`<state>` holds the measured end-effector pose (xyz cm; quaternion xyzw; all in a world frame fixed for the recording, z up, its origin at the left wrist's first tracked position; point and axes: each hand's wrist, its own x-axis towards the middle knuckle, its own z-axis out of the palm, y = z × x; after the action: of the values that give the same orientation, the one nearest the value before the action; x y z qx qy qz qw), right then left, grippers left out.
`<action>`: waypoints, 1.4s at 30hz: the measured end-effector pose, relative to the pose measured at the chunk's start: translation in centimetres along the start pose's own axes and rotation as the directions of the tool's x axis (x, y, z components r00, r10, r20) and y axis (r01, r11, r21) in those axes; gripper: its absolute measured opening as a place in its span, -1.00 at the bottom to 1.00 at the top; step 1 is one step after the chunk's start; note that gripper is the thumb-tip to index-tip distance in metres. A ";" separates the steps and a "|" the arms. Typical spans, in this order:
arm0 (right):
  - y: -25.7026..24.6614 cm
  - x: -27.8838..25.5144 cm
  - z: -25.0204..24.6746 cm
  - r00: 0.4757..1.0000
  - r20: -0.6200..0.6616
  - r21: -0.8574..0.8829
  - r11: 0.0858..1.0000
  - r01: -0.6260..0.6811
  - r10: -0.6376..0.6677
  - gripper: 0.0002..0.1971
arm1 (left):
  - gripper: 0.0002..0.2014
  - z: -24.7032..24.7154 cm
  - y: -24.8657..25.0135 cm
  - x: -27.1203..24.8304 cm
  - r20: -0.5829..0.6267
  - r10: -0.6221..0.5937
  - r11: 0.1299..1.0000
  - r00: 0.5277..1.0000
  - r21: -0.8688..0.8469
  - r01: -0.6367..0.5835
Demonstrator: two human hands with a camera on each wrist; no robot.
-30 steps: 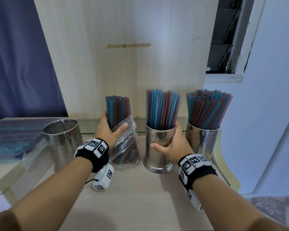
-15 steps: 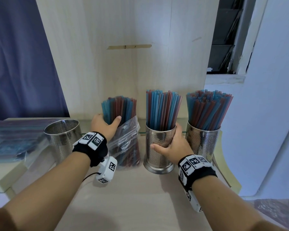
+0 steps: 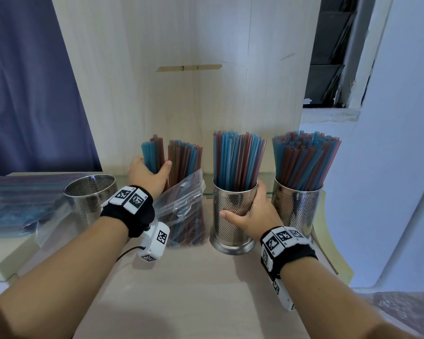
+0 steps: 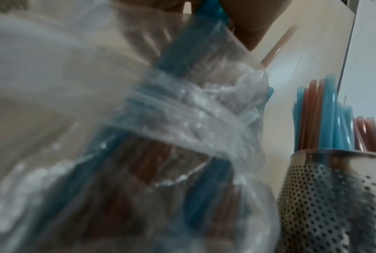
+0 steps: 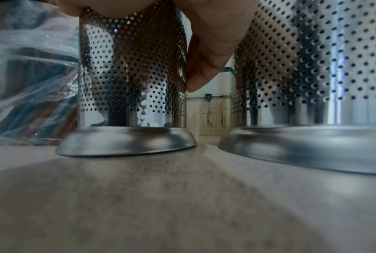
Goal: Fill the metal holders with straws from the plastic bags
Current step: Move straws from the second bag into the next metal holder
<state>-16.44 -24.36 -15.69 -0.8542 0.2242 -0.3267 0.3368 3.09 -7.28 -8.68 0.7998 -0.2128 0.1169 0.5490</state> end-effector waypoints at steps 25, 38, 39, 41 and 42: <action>-0.3 -0.2 -0.1 1.000 0.009 0.015 1.000 -0.013 0.013 0.20 | -0.89 -10.1 12.5 -0.9 -0.154 0.392 0.666 0.907 -0.633 -0.395; -1.2 -0.6 -0.7 0.999 0.002 -0.122 0.991 -0.053 0.054 0.27 | -0.81 -3.9 1.8 -8.7 0.334 0.245 0.930 0.910 -0.345 -0.124; -1.2 -0.6 -0.7 0.999 -0.002 -0.131 0.990 -0.053 0.053 0.26 | -0.82 -3.5 1.0 -9.0 0.340 0.243 0.937 0.909 -0.323 -0.130; -1.2 -0.6 -0.7 0.998 -0.005 -0.137 0.989 -0.055 0.055 0.24 | -0.85 -2.6 -0.1 -9.6 0.345 0.208 0.952 0.915 -0.286 -0.109; -1.3 -0.6 -0.7 0.998 -0.004 -0.136 0.989 -0.055 0.055 0.24 | -0.85 -2.4 -0.3 -9.8 0.343 0.194 0.955 0.919 -0.281 -0.096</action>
<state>-17.11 -23.44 -14.65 -0.8685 0.2695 -0.3014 0.2867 -5.35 -2.87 -12.14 0.7107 -0.3841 -0.0227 0.5889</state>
